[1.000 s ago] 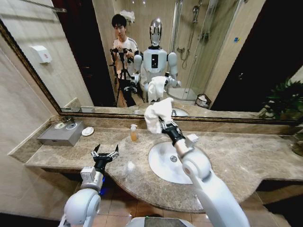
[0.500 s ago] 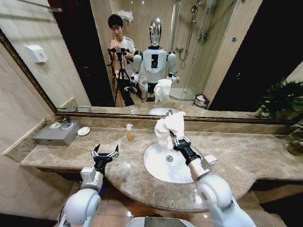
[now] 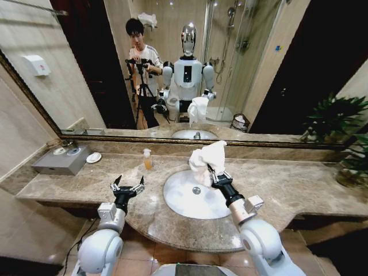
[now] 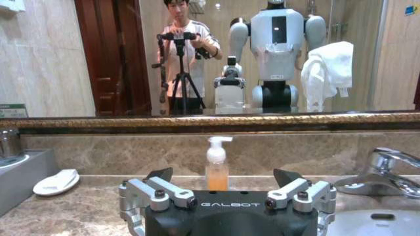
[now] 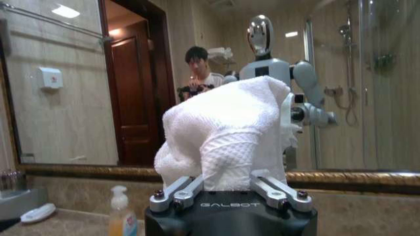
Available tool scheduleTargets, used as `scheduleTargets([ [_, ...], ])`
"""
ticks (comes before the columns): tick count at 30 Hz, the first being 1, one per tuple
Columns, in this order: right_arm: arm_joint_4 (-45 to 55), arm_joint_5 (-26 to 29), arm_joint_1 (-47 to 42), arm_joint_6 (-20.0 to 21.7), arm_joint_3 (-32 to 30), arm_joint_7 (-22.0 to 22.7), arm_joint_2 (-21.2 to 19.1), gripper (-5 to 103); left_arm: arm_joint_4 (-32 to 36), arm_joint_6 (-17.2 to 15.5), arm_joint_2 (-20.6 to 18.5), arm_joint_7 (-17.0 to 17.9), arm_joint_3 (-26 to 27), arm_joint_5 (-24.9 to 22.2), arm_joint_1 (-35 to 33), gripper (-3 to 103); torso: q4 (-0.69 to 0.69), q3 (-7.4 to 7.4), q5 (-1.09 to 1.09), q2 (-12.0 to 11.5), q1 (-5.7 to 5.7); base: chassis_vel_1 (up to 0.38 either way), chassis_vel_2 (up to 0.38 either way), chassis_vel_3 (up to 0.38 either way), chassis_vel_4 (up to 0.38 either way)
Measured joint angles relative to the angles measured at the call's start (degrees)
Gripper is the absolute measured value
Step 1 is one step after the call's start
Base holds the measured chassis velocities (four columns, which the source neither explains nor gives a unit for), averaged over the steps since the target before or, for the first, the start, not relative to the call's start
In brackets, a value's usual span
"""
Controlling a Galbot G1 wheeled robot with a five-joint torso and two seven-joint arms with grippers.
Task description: Pick up the towel from the sink counter and wipe the mirror surface.
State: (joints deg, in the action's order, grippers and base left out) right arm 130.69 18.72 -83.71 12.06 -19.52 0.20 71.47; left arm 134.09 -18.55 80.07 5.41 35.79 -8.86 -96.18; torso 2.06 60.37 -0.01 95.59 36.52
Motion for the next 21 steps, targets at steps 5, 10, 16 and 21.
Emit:
scheduleTargets([
  [5,-2.0,-0.6,0.1,-0.6,0.2,-0.4,0.3,10,0.0,0.0,0.0,0.0,0.0,0.0,0.0,100,0.00,0.00,0.00,0.0,0.00,-0.089,-0.133,0.092,0.121],
  [10,-4.2,-1.8,0.5,-1.2,1.2,-0.6,0.2,10,0.0,0.0,0.0,0.0,0.0,0.0,0.0,100,-0.03,0.00,0.01,0.0,0.00,-0.096,-0.143,0.093,0.129],
  [16,-8.6,-3.7,3.8,0.4,3.5,-1.0,-1.8,10,0.0,0.0,0.0,0.0,0.0,0.0,0.0,100,0.01,0.00,0.01,0.0,0.00,-0.038,-0.052,0.033,0.047],
  [21,-16.7,-4.3,10.7,2.7,7.0,-2.2,-5.4,10,0.0,0.0,0.0,0.0,0.0,0.0,0.0,100,0.02,0.00,0.01,0.0,0.00,0.017,0.021,-0.008,-0.010],
])
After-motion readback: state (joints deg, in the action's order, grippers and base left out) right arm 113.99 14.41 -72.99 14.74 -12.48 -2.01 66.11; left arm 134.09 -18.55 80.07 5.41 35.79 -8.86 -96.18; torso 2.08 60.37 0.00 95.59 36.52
